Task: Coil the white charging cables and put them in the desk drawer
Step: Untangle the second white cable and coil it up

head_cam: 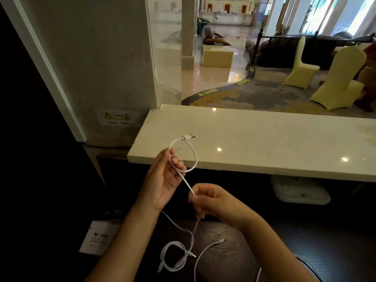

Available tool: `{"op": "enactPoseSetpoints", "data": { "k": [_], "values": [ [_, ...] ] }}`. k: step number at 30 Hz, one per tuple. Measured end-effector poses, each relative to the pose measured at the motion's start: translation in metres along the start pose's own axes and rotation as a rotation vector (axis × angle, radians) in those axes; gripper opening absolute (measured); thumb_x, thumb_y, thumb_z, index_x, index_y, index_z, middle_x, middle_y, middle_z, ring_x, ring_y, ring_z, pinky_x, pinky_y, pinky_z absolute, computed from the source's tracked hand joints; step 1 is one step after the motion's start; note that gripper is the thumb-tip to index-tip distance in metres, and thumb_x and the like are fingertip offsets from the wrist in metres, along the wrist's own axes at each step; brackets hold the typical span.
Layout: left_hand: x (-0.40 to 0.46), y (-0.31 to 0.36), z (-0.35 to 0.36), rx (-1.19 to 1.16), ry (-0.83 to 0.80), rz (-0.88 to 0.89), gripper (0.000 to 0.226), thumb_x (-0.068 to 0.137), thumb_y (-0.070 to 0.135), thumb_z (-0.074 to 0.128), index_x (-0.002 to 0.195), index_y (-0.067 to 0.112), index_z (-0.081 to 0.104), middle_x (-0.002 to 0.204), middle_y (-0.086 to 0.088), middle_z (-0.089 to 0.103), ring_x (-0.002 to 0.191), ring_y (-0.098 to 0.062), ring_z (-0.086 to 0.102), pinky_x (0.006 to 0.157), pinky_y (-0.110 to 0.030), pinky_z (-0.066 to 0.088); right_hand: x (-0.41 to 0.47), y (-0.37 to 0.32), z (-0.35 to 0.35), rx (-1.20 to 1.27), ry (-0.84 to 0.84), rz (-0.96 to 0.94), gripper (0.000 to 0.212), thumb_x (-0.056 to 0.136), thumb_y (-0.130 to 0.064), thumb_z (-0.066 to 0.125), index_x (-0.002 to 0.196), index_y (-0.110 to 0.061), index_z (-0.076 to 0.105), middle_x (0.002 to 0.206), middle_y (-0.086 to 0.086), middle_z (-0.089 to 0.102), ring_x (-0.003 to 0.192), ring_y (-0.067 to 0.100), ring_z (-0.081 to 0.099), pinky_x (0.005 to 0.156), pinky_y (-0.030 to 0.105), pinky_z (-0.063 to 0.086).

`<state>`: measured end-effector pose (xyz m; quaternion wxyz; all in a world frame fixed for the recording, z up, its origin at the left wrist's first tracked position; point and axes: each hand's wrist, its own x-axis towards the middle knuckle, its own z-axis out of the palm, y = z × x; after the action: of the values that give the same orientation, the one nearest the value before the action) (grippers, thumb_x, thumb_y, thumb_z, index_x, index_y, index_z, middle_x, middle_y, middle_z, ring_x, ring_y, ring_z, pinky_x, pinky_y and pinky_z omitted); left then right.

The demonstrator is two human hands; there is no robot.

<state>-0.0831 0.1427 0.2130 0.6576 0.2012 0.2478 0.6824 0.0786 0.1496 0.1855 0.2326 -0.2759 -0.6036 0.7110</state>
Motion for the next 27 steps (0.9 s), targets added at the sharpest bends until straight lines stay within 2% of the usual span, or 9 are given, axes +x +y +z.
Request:
{"op": "enactPoseSetpoints", "data": {
  "k": [4, 7, 9, 11, 13, 15, 18, 23, 27],
  "values": [
    [0.0, 0.01, 0.0, -0.026, 0.063, 0.001, 0.012, 0.058, 0.023, 0.069, 0.065, 0.013, 0.069, 0.058, 0.002, 0.068, 0.056, -0.008, 0.068, 0.036, -0.012, 0.043, -0.008, 0.005, -0.022, -0.258, -0.204, 0.139, 0.018, 0.092, -0.011, 0.051, 0.079, -0.017, 0.062, 0.071, 0.002, 0.063, 0.067, 0.009, 0.062, 0.07, 0.018, 0.048],
    [-0.002, 0.022, -0.004, -0.012, -0.066, -0.007, 0.03, 0.046, 0.024, 0.087, 0.069, 0.013, 0.07, 0.056, 0.003, 0.063, 0.047, -0.003, 0.062, 0.032, -0.009, 0.038, -0.017, 0.008, -0.042, -0.332, -0.245, 0.235, 0.022, 0.092, -0.01, 0.053, 0.075, -0.018, 0.063, 0.07, -0.006, 0.068, 0.068, 0.007, 0.064, 0.071, 0.017, 0.048],
    [-0.002, 0.029, -0.008, 0.038, -0.135, 0.002, 0.034, 0.045, 0.029, 0.09, 0.068, 0.015, 0.07, 0.053, 0.004, 0.058, 0.039, 0.0, 0.054, 0.032, -0.008, 0.036, -0.021, 0.009, -0.052, -0.297, -0.143, 0.252, 0.023, 0.091, -0.01, 0.053, 0.071, -0.016, 0.062, 0.063, -0.007, 0.064, 0.06, 0.005, 0.06, 0.065, 0.017, 0.049],
    [-0.004, 0.033, -0.011, 0.117, -0.174, -0.022, 0.033, 0.047, 0.033, 0.089, 0.068, 0.017, 0.069, 0.05, 0.006, 0.055, 0.033, 0.0, 0.047, 0.031, -0.008, 0.034, -0.022, 0.006, -0.06, -0.152, 0.03, 0.234, 0.024, 0.09, -0.012, 0.053, 0.067, -0.013, 0.058, 0.051, -0.006, 0.05, 0.047, 0.005, 0.049, 0.053, 0.018, 0.047],
    [-0.008, 0.031, -0.011, 0.234, -0.202, -0.066, 0.029, 0.053, 0.036, 0.085, 0.069, 0.018, 0.068, 0.049, 0.007, 0.053, 0.031, 0.0, 0.043, 0.032, -0.008, 0.033, -0.018, -0.003, -0.063, -0.061, 0.193, 0.189, 0.023, 0.087, -0.018, 0.054, 0.065, -0.011, 0.055, 0.047, -0.005, 0.035, 0.041, 0.005, 0.034, 0.042, 0.016, 0.036],
    [-0.014, 0.026, -0.007, 0.351, -0.199, -0.113, 0.022, 0.062, 0.034, 0.075, 0.07, 0.016, 0.066, 0.049, 0.005, 0.052, 0.03, -0.001, 0.041, 0.031, -0.009, 0.031, -0.011, -0.017, -0.063, -0.063, 0.32, 0.176, 0.023, 0.089, -0.017, 0.055, 0.067, -0.01, 0.054, 0.05, -0.003, 0.03, 0.04, 0.006, 0.029, 0.038, 0.016, 0.028],
    [-0.021, 0.016, 0.0, 0.479, -0.15, -0.149, 0.015, 0.076, 0.025, 0.055, 0.076, 0.009, 0.056, 0.047, 0.002, 0.053, 0.029, -0.003, 0.041, 0.03, -0.01, 0.03, 0.0, -0.039, -0.055, 0.02, 0.447, 0.158, 0.022, 0.093, -0.011, 0.049, 0.072, -0.008, 0.056, 0.055, -0.001, 0.03, 0.041, 0.007, 0.028, 0.035, 0.017, 0.025],
    [-0.024, 0.006, 0.002, 0.616, -0.102, -0.144, 0.015, 0.091, 0.013, 0.043, 0.082, 0.006, 0.053, 0.053, 0.0, 0.061, 0.039, -0.006, 0.051, 0.038, -0.012, 0.035, 0.001, -0.066, -0.03, 0.192, 0.463, 0.035, 0.023, 0.094, -0.007, 0.04, 0.083, -0.003, 0.06, 0.052, -0.001, 0.032, 0.041, 0.009, 0.028, 0.037, 0.018, 0.03],
    [-0.024, -0.005, 0.003, 0.658, -0.036, -0.09, 0.017, 0.095, 0.012, 0.043, 0.083, 0.009, 0.055, 0.068, -0.003, 0.072, 0.06, -0.011, 0.068, 0.046, -0.014, 0.041, -0.005, -0.068, -0.003, 0.069, 0.4, 0.0, 0.023, 0.094, -0.005, 0.042, 0.085, -0.007, 0.063, 0.054, 0.001, 0.046, 0.046, 0.011, 0.043, 0.046, 0.021, 0.044]
  ]
}}
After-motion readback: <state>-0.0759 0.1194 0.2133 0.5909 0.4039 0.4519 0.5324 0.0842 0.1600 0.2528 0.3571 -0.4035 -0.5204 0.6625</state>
